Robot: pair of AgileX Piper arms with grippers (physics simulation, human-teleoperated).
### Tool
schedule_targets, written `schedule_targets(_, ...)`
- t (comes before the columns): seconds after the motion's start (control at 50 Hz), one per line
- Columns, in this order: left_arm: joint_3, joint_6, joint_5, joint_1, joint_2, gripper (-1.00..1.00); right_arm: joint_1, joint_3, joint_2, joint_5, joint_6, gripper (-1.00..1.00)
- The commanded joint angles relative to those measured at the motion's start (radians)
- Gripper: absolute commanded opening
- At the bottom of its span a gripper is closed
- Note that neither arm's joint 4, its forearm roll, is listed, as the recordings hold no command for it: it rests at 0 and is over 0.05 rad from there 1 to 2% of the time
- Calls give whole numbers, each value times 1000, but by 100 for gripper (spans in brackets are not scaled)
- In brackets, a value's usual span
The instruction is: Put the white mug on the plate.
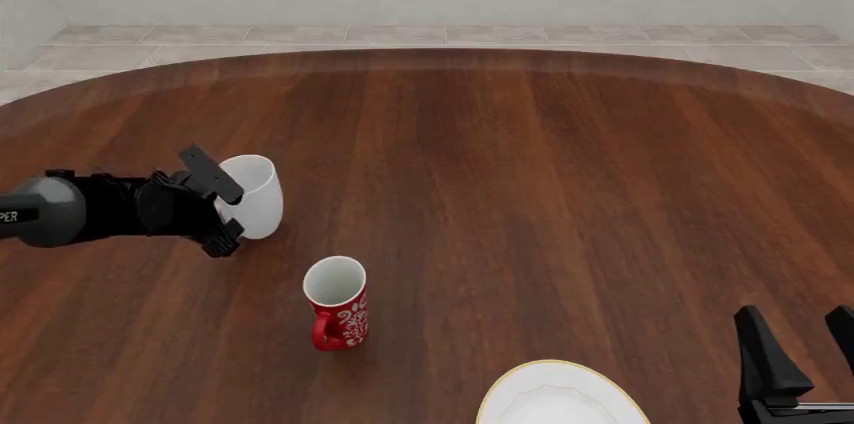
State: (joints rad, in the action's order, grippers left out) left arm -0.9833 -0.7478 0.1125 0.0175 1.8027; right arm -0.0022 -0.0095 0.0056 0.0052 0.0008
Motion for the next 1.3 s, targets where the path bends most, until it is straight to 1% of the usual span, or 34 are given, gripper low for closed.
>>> schedule_targets(0.02, 3, 12, -6, 4, 6, 100, 2, 2, 2, -4, 0, 100)
schedule_targets(0.14, -4, 3, -7, 19, 13, 100, 2, 2, 2, -4, 0, 100)
schedule_targets(0.16, -1, -3, -8, 24, 13, -100, 2, 2, 2, -4, 0, 100)
schedule_targets(0.26, 12, -2, 0, 24, -11, -100, 2, 2, 2, -4, 0, 100)
schedule_targets(0.44, 8, -12, 6, 34, -24, -100, 2, 2, 2, -4, 0, 100)
schedule_targets(0.6, 8, -18, 45, 37, -90, -100, 2, 2, 2, -4, 0, 100)
schedule_targets(0.74, 1, -9, 93, 27, -166, -100, 2, 2, 2, -4, 0, 100)
schedule_targets(0.86, 13, 10, 123, -3, -226, -100, 2, 2, 2, -4, 0, 100)
schedule_targets(0.96, 25, 6, 150, -17, -280, -100, 2, 2, 2, -4, 0, 100)
schedule_targets(0.98, 24, 20, 173, -39, -310, -100, 2, 2, 1, -4, 0, 100)
schedule_targets(1.04, 28, 30, 185, -55, -333, -100, 2, 2, 2, -4, 0, 100)
schedule_targets(1.08, 35, 38, 196, -86, -361, -100, 2, 2, 2, -4, 0, 100)
schedule_targets(1.12, 35, 43, 199, -93, -369, -100, 2, 2, 2, -4, 0, 100)
schedule_targets(1.18, 34, 62, 228, -131, -404, -100, 2, 2, 2, -4, 0, 100)
schedule_targets(1.2, 44, 52, 228, -134, -417, -100, 2, 2, 2, -4, 0, 100)
schedule_targets(1.24, 54, 53, 244, -159, -447, -100, 2, 2, 2, -4, 0, 100)
schedule_targets(1.3, 58, 67, 268, -192, -485, -100, 2, 2, 2, -4, 0, 100)
